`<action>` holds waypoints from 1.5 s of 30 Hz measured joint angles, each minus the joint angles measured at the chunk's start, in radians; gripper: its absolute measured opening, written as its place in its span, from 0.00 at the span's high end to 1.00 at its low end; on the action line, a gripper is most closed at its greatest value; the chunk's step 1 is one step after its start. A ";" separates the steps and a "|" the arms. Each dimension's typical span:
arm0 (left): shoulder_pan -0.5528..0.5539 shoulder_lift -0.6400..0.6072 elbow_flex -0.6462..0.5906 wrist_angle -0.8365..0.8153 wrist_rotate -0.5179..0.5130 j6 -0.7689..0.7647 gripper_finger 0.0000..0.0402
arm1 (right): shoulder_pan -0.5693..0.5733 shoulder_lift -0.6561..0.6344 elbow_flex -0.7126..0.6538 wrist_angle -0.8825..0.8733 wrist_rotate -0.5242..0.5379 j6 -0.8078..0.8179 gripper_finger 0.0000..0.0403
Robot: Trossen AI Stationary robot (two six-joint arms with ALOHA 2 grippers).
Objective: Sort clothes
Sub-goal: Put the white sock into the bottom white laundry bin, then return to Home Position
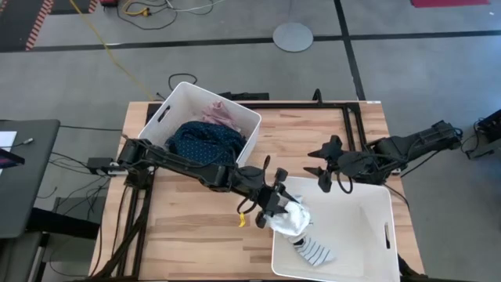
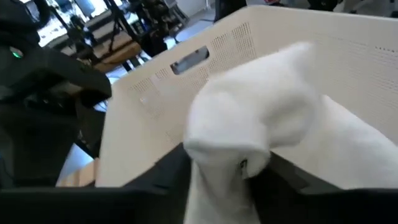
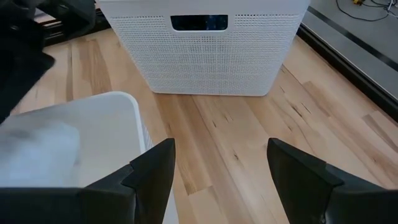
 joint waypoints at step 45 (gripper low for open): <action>-0.376 -0.820 -0.077 -1.003 -0.857 -0.322 0.32 | 0.111 -0.017 0.000 0.357 -0.003 -0.382 0.33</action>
